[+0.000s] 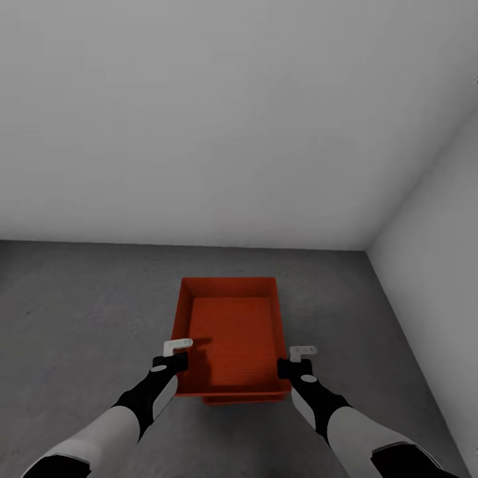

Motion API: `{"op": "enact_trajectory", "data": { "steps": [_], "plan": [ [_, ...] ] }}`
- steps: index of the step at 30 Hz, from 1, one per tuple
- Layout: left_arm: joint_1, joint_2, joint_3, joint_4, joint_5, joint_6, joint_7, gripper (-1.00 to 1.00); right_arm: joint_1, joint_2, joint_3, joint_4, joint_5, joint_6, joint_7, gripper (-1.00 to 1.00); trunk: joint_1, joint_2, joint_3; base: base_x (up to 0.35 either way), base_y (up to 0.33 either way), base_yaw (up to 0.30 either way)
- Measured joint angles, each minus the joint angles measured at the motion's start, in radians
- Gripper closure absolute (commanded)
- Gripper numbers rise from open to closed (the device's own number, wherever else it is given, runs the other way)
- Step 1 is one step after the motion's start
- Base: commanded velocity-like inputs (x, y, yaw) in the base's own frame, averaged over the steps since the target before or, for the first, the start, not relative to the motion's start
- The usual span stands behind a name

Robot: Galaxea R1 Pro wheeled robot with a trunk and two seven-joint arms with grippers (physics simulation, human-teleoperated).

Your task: Move the two storage containers from the living room to the garage. In the garage, place one container on the floor and stack the other container on top of it (either order is fine).

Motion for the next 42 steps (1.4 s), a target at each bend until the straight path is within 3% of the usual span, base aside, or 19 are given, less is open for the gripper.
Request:
{"op": "enact_trajectory", "data": {
  "steps": [16,42],
  "plan": [
    [0.0,0.0,0.0,0.0,0.0,0.0,0.0,1.0,0.0,0.0,0.001,0.0,-0.001,0.0,0.0,1.0,0.0,0.0,0.0,0.0,-0.204,0.0],
    [0.0,0.0,0.0,0.0,0.0,0.0,0.0,1.0,0.0,0.0,-0.001,0.0,0.001,0.0,0.001,1.0,0.0,0.0,0.0,0.0,-0.006,0.0]
  ]
}}
